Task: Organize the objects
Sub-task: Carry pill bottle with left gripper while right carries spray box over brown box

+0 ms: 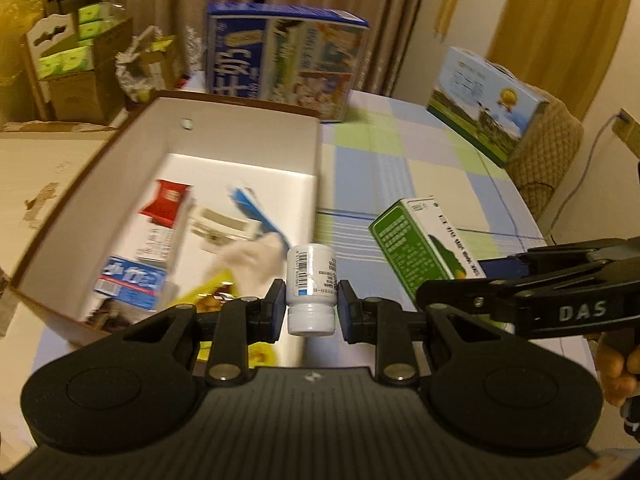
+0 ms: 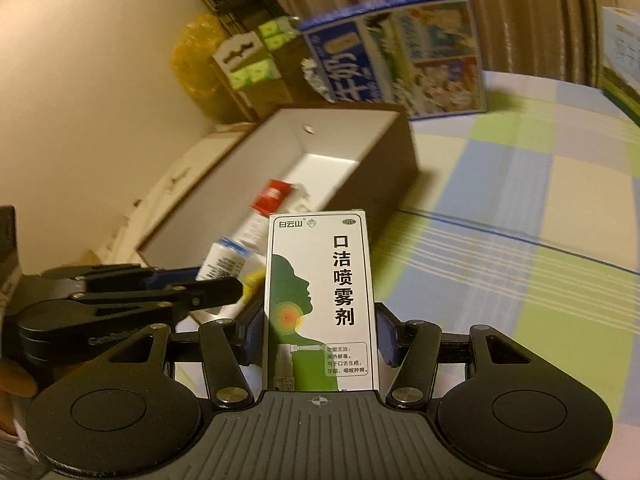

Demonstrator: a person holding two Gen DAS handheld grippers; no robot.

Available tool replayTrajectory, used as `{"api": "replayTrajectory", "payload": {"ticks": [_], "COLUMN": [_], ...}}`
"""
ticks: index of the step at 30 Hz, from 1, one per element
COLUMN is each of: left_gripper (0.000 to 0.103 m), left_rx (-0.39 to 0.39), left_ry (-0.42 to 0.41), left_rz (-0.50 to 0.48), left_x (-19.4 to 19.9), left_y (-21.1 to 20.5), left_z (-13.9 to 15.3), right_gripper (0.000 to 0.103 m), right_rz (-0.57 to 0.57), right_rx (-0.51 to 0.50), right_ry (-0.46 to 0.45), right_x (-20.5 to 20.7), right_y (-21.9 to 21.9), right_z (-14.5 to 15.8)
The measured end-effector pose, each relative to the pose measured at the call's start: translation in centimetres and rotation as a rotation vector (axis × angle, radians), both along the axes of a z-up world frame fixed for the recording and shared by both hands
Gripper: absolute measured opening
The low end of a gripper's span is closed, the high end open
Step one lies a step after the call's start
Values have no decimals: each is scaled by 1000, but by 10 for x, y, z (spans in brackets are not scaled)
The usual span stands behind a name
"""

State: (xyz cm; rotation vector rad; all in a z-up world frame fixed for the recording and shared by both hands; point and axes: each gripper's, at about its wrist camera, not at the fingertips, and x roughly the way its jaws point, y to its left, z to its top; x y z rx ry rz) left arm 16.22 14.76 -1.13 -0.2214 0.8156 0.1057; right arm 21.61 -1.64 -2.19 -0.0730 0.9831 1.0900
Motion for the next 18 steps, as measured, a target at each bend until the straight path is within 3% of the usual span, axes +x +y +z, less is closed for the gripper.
{"api": "replayTrajectory", "payload": {"ticks": [9, 18], "left_gripper": [22, 22], "left_rx": [22, 49], "left_ry": [0, -2], "left_rz": [71, 91], "left_x": [-19, -7], "left_y": [53, 95], "left_z": [5, 7], "right_gripper": [52, 52], "right_rz": [40, 40], "right_rx": [54, 54], "right_ry": [33, 24], "right_x": [-17, -18], "right_y": [48, 98], "right_z": [7, 2]}}
